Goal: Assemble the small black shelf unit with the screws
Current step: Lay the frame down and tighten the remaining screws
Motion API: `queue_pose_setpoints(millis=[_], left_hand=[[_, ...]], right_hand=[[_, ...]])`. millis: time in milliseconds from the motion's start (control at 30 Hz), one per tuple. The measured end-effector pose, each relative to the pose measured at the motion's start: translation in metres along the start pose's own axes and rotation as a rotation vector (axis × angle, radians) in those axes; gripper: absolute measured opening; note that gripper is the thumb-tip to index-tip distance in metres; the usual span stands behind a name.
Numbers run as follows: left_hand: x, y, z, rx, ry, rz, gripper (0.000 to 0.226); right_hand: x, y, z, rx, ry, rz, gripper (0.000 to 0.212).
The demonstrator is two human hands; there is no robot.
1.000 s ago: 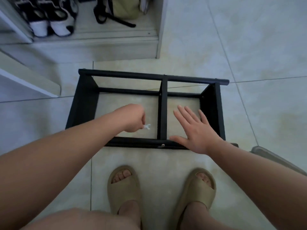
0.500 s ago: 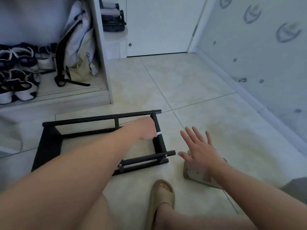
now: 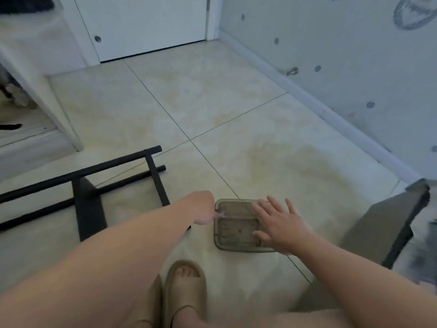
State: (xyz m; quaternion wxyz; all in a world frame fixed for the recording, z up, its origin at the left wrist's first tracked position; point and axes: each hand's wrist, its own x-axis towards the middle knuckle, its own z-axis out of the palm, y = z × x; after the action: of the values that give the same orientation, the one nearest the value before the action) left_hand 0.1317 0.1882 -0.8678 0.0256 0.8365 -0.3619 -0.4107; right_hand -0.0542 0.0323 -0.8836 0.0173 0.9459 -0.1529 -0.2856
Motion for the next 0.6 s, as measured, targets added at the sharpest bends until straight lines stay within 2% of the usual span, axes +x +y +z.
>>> queue_pose_setpoints(millis=[133, 300, 400, 600], left_hand=[[0.053, 0.01, 0.035, -0.027, -0.054, 0.036, 0.035], [0.087, 0.014, 0.057, -0.047, -0.075, 0.021, 0.031], [0.089, 0.01, 0.057, -0.052, -0.111, 0.021, 0.027], [0.051, -0.019, 0.034, -0.098, -0.014, 0.011, 0.024]], right_hand=[[0.03, 0.001, 0.038, 0.025, -0.13, -0.033, 0.078], [0.057, -0.001, 0.06, 0.036, -0.184, -0.055, 0.077], [0.061, 0.004, 0.061, 0.044, -0.208, -0.024, 0.075], [0.061, -0.005, 0.036, 0.086, -0.182, 0.031, 0.073]])
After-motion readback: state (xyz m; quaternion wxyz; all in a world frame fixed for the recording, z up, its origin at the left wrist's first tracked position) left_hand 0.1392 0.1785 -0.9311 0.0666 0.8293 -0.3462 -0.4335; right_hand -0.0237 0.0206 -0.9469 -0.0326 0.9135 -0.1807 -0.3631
